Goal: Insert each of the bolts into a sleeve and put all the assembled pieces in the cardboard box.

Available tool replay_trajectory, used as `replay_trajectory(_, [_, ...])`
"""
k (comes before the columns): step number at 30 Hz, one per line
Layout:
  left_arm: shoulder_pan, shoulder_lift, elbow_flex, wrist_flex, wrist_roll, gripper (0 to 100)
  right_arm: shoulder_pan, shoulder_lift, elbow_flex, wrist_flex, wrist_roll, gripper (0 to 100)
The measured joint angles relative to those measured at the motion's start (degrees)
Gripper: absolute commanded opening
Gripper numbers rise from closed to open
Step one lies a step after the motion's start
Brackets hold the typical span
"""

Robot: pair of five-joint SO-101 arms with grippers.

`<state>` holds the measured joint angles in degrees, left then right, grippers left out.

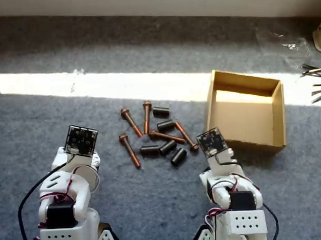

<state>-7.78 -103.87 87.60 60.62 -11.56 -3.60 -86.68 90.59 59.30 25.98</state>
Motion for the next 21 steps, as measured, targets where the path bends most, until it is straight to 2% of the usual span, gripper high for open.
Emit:
replay_trajectory(3, [-2.8,0.0,-4.3,1.5,0.0,1,2.3,0.0,-8.8,6.5,1.4,0.9])
replay_trajectory(7, [-3.2,-0.4,-10.9,4.7,0.0,1,2.6,-0.2,-22.6,15.6,4.0,1.0])
replay_trajectory(11, [-3.4,0.8,-14.9,4.9,0.0,1,2.8,-0.4,-34.1,20.1,5.4,1.0])
replay_trajectory(18, [-3.3,19.9,-23.4,5.1,0.0,1,2.8,11.7,-39.2,21.4,3.5,1.0])
replay_trajectory(21, [-0.5,29.4,-25.5,5.1,0.1,1,2.8,19.9,-41.4,20.9,1.2,1.1])
